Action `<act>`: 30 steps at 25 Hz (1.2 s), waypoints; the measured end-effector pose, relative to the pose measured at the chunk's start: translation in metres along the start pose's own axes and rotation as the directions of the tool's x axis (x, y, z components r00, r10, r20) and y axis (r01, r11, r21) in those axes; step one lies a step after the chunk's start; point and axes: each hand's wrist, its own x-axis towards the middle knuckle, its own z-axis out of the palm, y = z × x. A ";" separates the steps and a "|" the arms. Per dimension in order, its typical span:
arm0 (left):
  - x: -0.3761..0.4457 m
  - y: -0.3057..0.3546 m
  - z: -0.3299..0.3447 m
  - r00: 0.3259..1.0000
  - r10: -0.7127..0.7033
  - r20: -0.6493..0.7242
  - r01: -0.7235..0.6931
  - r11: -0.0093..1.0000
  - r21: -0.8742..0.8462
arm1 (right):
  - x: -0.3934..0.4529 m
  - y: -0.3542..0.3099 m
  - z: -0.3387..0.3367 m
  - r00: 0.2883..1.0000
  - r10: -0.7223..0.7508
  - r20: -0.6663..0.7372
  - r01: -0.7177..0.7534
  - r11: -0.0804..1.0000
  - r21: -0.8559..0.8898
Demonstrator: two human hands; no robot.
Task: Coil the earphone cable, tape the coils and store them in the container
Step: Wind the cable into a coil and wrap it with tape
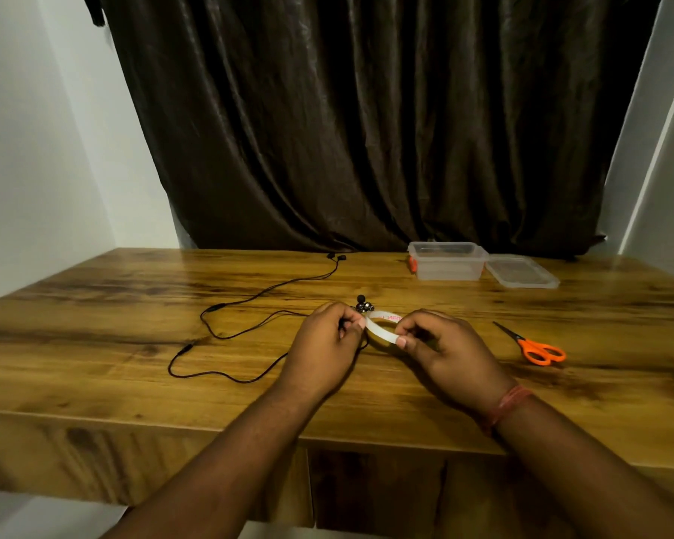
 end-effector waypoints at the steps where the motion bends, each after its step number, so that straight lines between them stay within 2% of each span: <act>1: 0.000 0.000 0.001 1.000 0.003 0.001 -0.003 1.000 0.027 | 0.000 0.000 -0.001 1.000 -0.003 -0.002 0.003 1.000 0.006; 7: -0.002 0.003 0.004 0.999 -0.029 0.035 0.026 0.995 0.094 | 0.000 -0.004 -0.001 0.999 0.051 0.003 -0.051 0.995 0.088; 10: -0.001 0.001 0.001 0.985 -0.155 0.071 0.163 0.979 -0.125 | 0.000 -0.006 -0.001 0.997 0.071 0.003 -0.071 0.990 0.126; 13: 0.000 0.002 -0.002 0.954 -0.263 0.143 0.298 0.878 -0.375 | 0.001 -0.005 -0.003 0.994 0.106 -0.034 -0.097 0.975 0.201; 17: 0.001 0.005 -0.005 0.922 -0.309 0.235 0.387 0.696 -0.605 | 0.001 -0.003 -0.003 0.992 0.129 -0.012 -0.123 0.970 0.210; 20: 0.003 0.009 -0.007 0.910 -0.335 0.246 0.408 0.610 -0.679 | 0.001 -0.001 -0.002 0.990 0.140 0.033 -0.143 0.964 0.225; 22: 0.005 0.010 -0.009 0.908 -0.348 0.232 0.400 0.557 -0.728 | 0.002 0.000 -0.001 0.986 0.150 0.069 -0.164 0.933 0.320; 25: 0.008 0.010 -0.013 0.908 -0.342 0.243 0.387 0.459 -0.800 | 0.003 0.001 -0.001 0.973 0.143 0.181 -0.222 0.798 0.561; 27: 0.008 0.009 -0.016 0.906 -0.327 0.270 0.387 0.377 -0.841 | 0.002 0.000 -0.004 0.960 0.106 0.259 -0.248 0.748 0.616; 29: 0.008 0.008 -0.018 0.903 -0.311 0.296 0.393 0.320 -0.862 | 0.001 -0.001 -0.006 0.959 0.090 0.268 -0.232 0.792 0.564; 30: 0.008 0.006 -0.019 0.904 -0.309 0.296 0.394 0.328 -0.859 | 0.001 0.000 -0.006 0.965 0.093 0.245 -0.206 0.848 0.489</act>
